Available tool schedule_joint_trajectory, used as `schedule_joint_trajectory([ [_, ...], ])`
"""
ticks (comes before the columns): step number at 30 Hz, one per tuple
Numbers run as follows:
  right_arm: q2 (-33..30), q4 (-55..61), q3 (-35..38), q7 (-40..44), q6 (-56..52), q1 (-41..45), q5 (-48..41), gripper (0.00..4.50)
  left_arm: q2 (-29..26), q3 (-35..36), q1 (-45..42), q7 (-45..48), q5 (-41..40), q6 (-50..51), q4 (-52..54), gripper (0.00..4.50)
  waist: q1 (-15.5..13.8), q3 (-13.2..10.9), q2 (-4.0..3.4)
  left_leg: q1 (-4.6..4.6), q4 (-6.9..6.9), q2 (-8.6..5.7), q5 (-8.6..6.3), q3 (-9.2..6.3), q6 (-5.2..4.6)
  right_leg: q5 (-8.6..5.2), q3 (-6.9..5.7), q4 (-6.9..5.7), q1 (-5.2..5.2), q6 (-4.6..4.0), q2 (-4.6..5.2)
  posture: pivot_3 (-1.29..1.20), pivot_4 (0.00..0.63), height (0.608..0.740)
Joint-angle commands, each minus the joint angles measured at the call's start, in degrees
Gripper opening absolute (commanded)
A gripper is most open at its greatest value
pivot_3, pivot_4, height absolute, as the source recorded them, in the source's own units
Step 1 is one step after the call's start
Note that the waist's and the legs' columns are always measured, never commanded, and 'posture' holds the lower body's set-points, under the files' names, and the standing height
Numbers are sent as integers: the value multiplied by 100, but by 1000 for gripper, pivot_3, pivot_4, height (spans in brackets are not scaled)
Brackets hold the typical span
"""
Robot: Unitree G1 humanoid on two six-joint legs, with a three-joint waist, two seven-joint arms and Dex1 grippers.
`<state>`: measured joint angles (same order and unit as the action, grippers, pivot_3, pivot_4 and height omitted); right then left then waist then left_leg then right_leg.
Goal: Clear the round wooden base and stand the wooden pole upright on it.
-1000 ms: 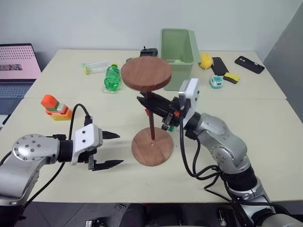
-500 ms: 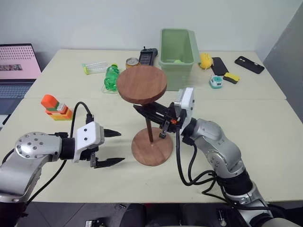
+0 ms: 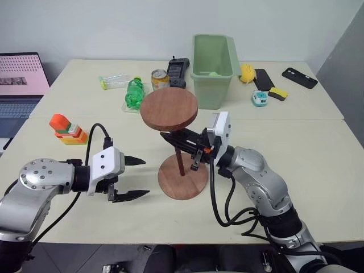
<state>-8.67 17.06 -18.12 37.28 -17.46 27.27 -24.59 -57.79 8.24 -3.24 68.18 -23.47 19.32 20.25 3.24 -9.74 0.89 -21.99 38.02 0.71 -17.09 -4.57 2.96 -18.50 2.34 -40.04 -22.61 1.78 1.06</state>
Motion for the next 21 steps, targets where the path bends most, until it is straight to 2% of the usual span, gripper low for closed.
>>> schedule_joint_trajectory([
  [1,69,20,6,100,205,-33,61,245,-22,42,-77,16,17,-109,12,4354,0,0,0,0,0,0,0,0,0,0,-1,0,0,0,0,0,150,740],
  [21,-51,-327,-116,321,184,-354,284,245,3,5,-61,16,42,-210,-81,4354,0,1,1,8,0,0,0,-1,0,0,-1,-1,8,0,0,0,150,740],
])
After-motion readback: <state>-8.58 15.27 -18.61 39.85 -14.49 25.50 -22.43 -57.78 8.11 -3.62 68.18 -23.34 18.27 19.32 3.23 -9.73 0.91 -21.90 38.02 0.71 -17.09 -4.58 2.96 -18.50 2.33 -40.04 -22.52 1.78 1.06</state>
